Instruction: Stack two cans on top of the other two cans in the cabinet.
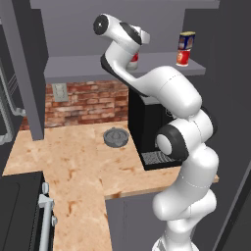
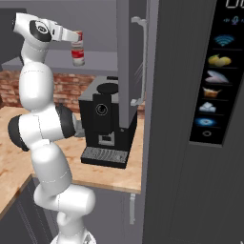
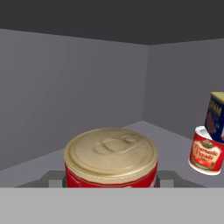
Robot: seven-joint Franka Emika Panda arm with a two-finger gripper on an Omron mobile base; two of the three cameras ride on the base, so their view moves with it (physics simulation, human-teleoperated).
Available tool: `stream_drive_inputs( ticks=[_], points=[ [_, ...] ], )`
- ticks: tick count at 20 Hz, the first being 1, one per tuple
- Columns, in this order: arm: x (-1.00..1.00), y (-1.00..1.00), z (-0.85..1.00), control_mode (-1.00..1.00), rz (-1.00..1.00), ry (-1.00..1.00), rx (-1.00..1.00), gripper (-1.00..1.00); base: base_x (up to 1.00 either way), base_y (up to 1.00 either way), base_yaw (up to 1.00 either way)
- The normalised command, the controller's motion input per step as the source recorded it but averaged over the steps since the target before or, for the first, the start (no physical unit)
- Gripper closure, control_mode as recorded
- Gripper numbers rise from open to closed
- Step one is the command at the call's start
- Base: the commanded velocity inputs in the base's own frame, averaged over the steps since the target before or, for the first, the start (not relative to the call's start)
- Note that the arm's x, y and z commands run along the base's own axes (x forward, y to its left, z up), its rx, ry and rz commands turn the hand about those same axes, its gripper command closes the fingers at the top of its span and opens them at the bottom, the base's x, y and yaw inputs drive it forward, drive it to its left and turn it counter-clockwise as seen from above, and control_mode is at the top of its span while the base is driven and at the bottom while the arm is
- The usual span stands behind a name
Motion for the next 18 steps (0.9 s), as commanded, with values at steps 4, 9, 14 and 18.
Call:
stream_drive_inputs(
  ticks=[4,9,14,18],
  points=[
    [0.00,0.00,0.00,-1.00,0.00,0.00,0.00,1.00,0.00,0.00,0.00],
    [0.00,0.00,0.00,-1.00,0.00,0.00,0.00,1.00,0.00,0.00,0.00],
    [0.00,0.00,0.00,-1.00,0.00,0.00,0.00,1.00,0.00,0.00,0.00],
    [0.00,0.00,0.00,-1.00,0.00,0.00,0.00,-1.00,0.00,0.00,0.00]
  ],
)
